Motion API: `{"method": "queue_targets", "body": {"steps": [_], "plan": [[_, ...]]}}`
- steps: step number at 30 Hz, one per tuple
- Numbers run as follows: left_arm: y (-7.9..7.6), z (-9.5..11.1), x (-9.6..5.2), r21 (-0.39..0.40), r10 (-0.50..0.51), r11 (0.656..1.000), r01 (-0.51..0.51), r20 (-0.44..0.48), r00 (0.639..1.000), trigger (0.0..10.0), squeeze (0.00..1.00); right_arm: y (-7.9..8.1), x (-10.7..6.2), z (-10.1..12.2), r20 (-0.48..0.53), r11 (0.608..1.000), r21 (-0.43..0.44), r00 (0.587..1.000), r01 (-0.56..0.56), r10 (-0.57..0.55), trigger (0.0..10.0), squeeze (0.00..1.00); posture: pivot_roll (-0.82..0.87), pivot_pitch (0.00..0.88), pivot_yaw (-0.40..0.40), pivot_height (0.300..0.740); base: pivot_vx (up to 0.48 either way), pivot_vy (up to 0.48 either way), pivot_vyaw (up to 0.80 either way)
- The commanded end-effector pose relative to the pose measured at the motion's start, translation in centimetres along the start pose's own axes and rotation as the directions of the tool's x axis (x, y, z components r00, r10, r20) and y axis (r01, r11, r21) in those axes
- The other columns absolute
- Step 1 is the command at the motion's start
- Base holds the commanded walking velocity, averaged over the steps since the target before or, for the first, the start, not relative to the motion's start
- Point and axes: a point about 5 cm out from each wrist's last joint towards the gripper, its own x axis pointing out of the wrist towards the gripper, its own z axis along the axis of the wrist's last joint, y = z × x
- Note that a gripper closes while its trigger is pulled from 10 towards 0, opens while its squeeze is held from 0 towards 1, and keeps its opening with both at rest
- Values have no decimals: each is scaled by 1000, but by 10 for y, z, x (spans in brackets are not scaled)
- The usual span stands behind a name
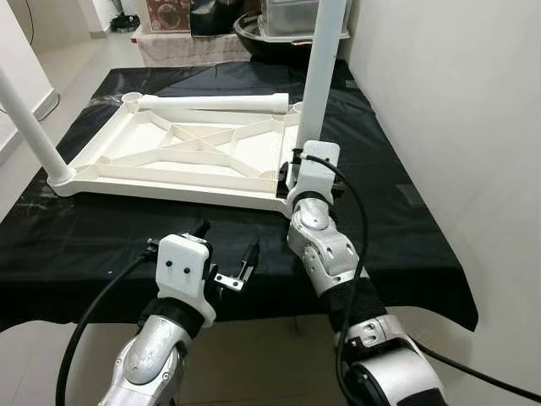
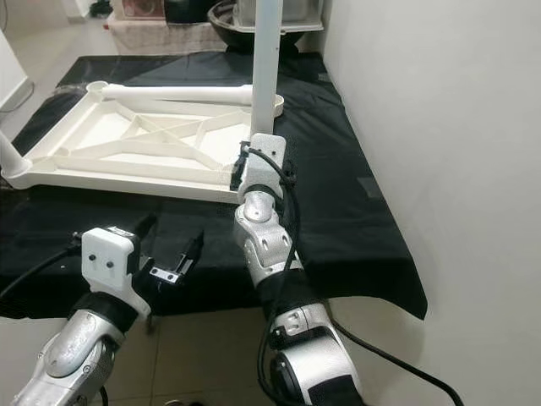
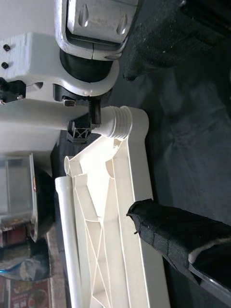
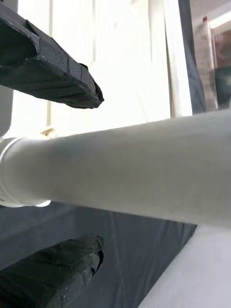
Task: Building children table
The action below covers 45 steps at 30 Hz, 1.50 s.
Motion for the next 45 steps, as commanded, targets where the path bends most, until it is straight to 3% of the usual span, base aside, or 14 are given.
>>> {"method": "queue_targets", "body": {"steps": [1,13,15,16,18,19,24,25,31,37,41,45], "plan": [[2,-3,-1,15,6,1000,-6,-13,1000,10000,0,8,-9,-14,-57,999,13,997,-50,51,10000,0,33,85,11,740,0,0,0],[6,-5,-1,22,9,1000,-9,-14,1000,10000,0,-9,-30,-28,-126,958,-36,952,-285,278,10000,0,20,76,14,740,0,0,0],[7,-5,-1,23,9,1000,-8,-15,1000,10000,0,-18,-32,-32,-126,950,-36,945,-309,303,10000,0,16,70,15,740,0,0,0],[7,-6,-2,23,10,1000,-9,-17,1000,10000,0,-32,-39,-38,-133,930,-53,926,-362,353,10000,0,10,65,17,740,0,0,0],[7,-6,-2,23,10,1000,-9,-17,1000,10000,0,-32,-39,-38,-133,930,-53,926,-362,353,10000,0,10,65,17,740,0,0,0],[8,-9,-3,28,19,999,-19,-25,999,10000,0,-47,-48,-42,-116,910,-68,909,-410,401,10000,0,5,61,19,740,0,0,0],[10,-14,-6,19,58,998,-57,-40,998,10000,0,-71,-53,-50,-108,928,-108,932,-357,346,10000,0,-4,42,21,740,0,0,0],[11,-17,-8,25,82,996,-81,-49,995,10000,0,-83,-53,-56,-109,944,-142,953,-298,284,10000,0,-2,37,24,740,0,0,0],[12,-20,-9,30,105,994,-104,-55,993,10000,0,-99,-53,-62,-105,961,-176,975,-214,198,10000,0,-5,21,24,740,0,0,0],[15,-25,-12,44,138,990,-135,-70,988,10000,0,-103,-56,-64,-89,962,-155,973,-224,212,10000,0,-16,15,26,740,0,0,0],[18,-35,-20,58,197,980,-192,-102,975,10000,0,-98,-62,-64,-50,942,-119,949,-314,310,10000,0,-56,3,32,740,0,0,0],[18,-42,-27,59,234,972,-228,-129,964,10000,0,-95,-66,-67,-36,933,-123,941,-338,337,10000,0,-60,0,33,740,0,0,0]]}}
